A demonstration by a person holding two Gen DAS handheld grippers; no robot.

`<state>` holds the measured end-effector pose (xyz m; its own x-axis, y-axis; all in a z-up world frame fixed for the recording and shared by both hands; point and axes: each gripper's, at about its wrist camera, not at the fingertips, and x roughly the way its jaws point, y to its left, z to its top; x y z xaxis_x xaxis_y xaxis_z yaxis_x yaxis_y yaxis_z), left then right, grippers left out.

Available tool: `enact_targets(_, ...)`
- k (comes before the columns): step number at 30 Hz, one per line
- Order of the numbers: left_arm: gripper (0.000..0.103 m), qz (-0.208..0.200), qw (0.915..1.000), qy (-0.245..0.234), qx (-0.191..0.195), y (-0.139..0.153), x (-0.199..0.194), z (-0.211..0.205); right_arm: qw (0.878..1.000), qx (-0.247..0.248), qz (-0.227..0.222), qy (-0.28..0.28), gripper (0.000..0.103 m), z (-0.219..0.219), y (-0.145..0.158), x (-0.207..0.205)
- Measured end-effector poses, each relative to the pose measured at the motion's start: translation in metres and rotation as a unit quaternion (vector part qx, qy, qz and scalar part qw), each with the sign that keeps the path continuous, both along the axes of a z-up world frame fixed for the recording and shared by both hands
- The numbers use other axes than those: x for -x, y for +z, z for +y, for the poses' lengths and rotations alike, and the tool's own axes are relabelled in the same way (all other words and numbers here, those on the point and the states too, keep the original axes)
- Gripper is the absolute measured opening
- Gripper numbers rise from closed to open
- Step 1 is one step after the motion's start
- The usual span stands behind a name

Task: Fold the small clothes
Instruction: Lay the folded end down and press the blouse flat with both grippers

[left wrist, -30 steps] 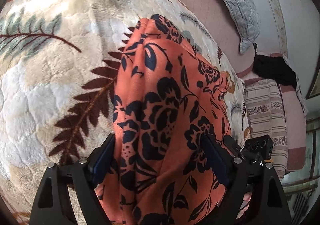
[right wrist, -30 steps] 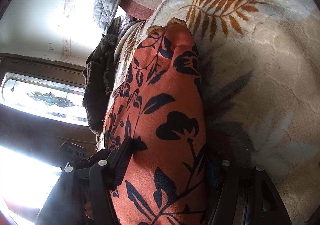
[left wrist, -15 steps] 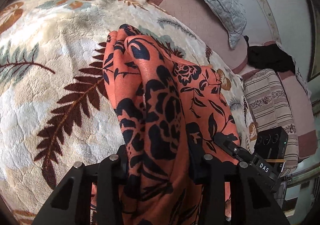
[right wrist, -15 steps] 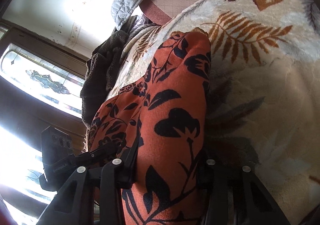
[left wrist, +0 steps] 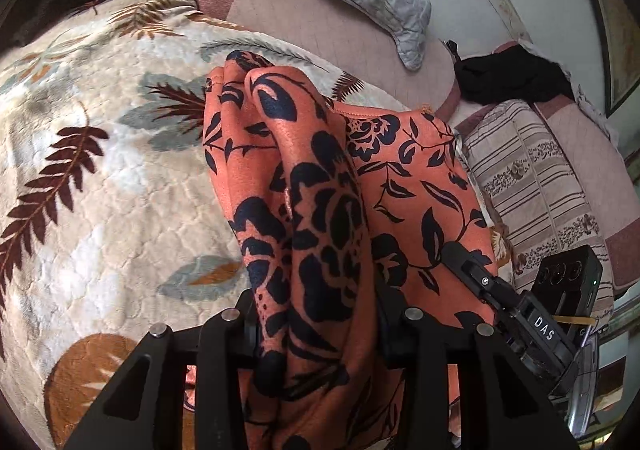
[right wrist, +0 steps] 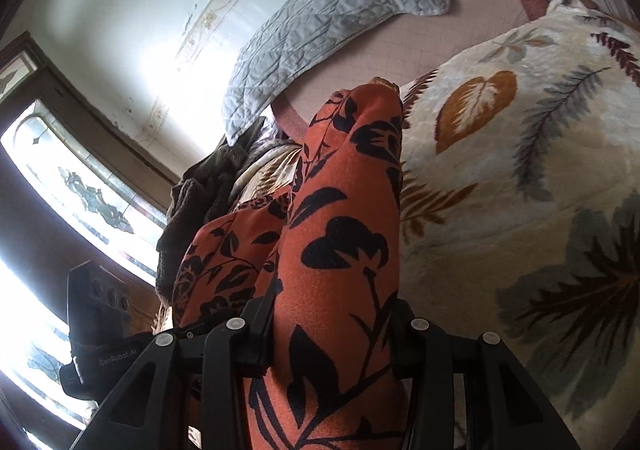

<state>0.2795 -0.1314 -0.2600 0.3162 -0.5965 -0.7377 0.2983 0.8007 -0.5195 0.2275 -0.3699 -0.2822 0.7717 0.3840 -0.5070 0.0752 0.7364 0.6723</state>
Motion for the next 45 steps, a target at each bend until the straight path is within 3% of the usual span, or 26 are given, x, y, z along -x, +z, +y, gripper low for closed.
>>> enact_targets(4,0.044,0.015,0.9981,0.001,-0.061,-0.019,-0.007,-0.024,0.998,-0.028,0.062,-0.007,0.043,-0.031,-0.026,-0.015)
enact_targets(6,0.051,0.023,0.9932,0.012,-0.113,-0.031,-0.008,-0.027,0.992,-0.034,0.120,0.000,0.052,-0.040,-0.046,-0.028)
enact_targets(8,0.056,0.025,0.9942,0.015,-0.104,-0.030,-0.008,-0.019,0.986,-0.062,0.157,-0.008,0.060,-0.050,-0.061,-0.031)
enact_targets(10,0.058,0.020,0.9931,0.016,-0.114,-0.021,-0.004,-0.013,0.984,-0.084,0.157,-0.017,0.061,-0.058,-0.058,-0.025)
enact_targets(12,0.058,-0.010,0.9902,0.018,-0.138,-0.006,0.006,-0.006,0.989,-0.047,0.137,-0.040,0.061,-0.064,-0.043,-0.014)
enact_targets(14,0.060,-0.051,0.9843,0.023,-0.168,0.010,0.019,-0.002,0.992,0.001,0.100,-0.074,0.061,-0.068,-0.021,-0.004)
enact_targets(17,0.061,-0.105,0.9708,0.028,-0.214,0.021,0.035,0.004,0.998,0.000,0.028,-0.060,0.061,-0.061,0.002,0.011)
enact_targets(20,0.065,-0.131,0.9514,0.022,-0.278,0.007,0.035,-0.003,0.999,0.020,0.003,-0.031,0.059,-0.041,0.012,0.010)
enact_targets(22,0.066,-0.123,0.9449,0.015,-0.303,-0.015,0.033,-0.005,0.999,0.018,0.038,-0.005,0.053,-0.028,0.001,-0.001)
enact_targets(25,0.071,-0.135,0.9466,0.019,-0.292,-0.025,0.031,0.003,0.993,0.047,0.109,0.004,0.044,-0.015,-0.024,-0.017)
enact_targets(29,0.071,-0.125,0.9601,0.027,-0.248,-0.015,0.023,0.016,0.995,0.031,0.094,-0.015,0.041,-0.022,-0.019,-0.008)
enact_targets(33,0.070,-0.139,0.9637,0.036,-0.225,-0.001,0.030,0.028,0.997,0.042,0.066,-0.024,0.042,-0.014,0.001,0.020)
enact_targets(37,0.071,-0.166,0.9589,0.025,-0.229,0.009,0.046,0.032,0.997,0.065,0.041,-0.014,0.042,0.004,0.020,0.052)
enact_targets(41,0.071,-0.154,0.9474,0.006,-0.280,-0.012,0.048,0.023,0.986,0.094,0.136,-0.002,0.041,0.020,-0.015,0.050)
enact_targets(43,0.071,-0.159,0.9369,-0.003,-0.312,-0.022,0.050,0.017,0.985,0.109,0.137,-0.003,0.041,0.025,-0.017,0.047)
enact_targets(45,0.071,-0.174,0.9343,-0.004,-0.311,-0.018,0.053,0.017,0.985,0.111,0.134,-0.002,0.049,0.028,-0.014,0.047)
